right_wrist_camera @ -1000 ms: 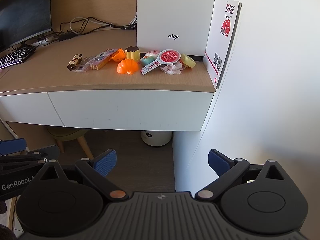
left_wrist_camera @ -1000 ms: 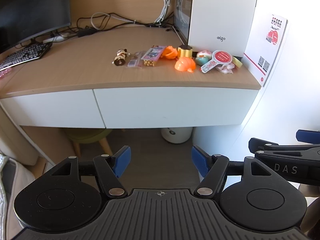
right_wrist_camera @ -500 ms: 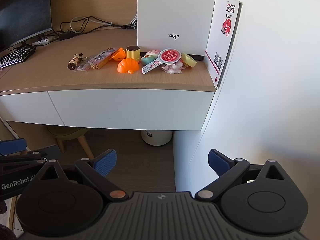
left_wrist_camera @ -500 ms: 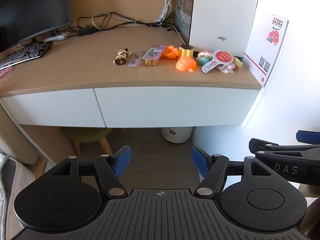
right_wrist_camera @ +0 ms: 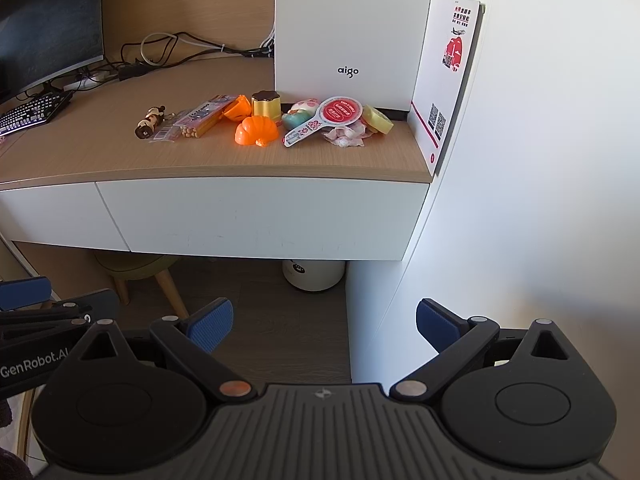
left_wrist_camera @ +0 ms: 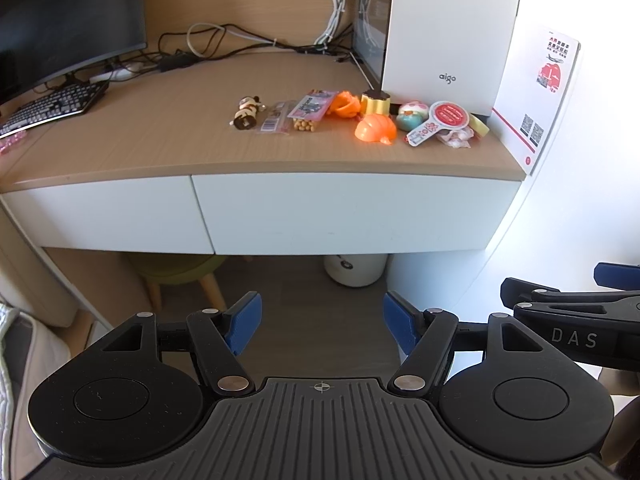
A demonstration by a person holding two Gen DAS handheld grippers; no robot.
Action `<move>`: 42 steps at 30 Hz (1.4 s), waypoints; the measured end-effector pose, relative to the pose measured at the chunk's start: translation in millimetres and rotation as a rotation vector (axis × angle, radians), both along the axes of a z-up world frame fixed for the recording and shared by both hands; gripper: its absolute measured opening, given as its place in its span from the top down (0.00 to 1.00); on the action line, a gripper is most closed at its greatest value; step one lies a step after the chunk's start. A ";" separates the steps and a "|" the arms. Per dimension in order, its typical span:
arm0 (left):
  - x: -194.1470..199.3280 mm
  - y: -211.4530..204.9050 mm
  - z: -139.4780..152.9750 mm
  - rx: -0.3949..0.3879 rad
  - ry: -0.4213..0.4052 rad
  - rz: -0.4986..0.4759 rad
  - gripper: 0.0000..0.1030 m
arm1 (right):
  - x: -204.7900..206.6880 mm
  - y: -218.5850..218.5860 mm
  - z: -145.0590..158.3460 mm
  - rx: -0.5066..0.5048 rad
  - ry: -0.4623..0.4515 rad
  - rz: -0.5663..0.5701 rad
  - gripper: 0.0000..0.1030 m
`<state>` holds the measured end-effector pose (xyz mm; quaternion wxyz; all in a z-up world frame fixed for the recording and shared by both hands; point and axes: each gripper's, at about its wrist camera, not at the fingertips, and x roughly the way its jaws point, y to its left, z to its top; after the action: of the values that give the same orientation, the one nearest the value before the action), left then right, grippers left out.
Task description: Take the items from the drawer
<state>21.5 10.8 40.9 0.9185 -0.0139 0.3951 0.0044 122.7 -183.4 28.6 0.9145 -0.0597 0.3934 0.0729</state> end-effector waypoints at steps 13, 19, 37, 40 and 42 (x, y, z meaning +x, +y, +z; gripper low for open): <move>-2.4 -0.7 0.6 0.001 0.001 0.023 0.29 | 0.9 -0.3 -0.1 0.000 0.001 0.005 0.04; -0.8 -2.2 0.8 -0.001 0.003 0.028 0.29 | 1.7 -0.2 0.2 0.001 0.003 0.005 0.04; -0.3 -2.6 0.7 -0.001 0.003 0.029 0.29 | 1.8 -1.0 -2.4 0.001 0.006 0.006 0.04; -0.3 -2.8 0.7 -0.001 0.003 0.029 0.29 | 1.6 -0.7 -2.4 0.002 0.007 0.006 0.04; -0.4 -2.8 0.6 -0.001 0.004 0.029 0.29 | 1.9 -0.7 -2.4 0.002 0.007 0.005 0.04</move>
<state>21.1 7.9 41.5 0.9176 -0.0200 0.3966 0.0176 124.6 -184.1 26.2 0.9130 -0.0596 0.3963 0.0759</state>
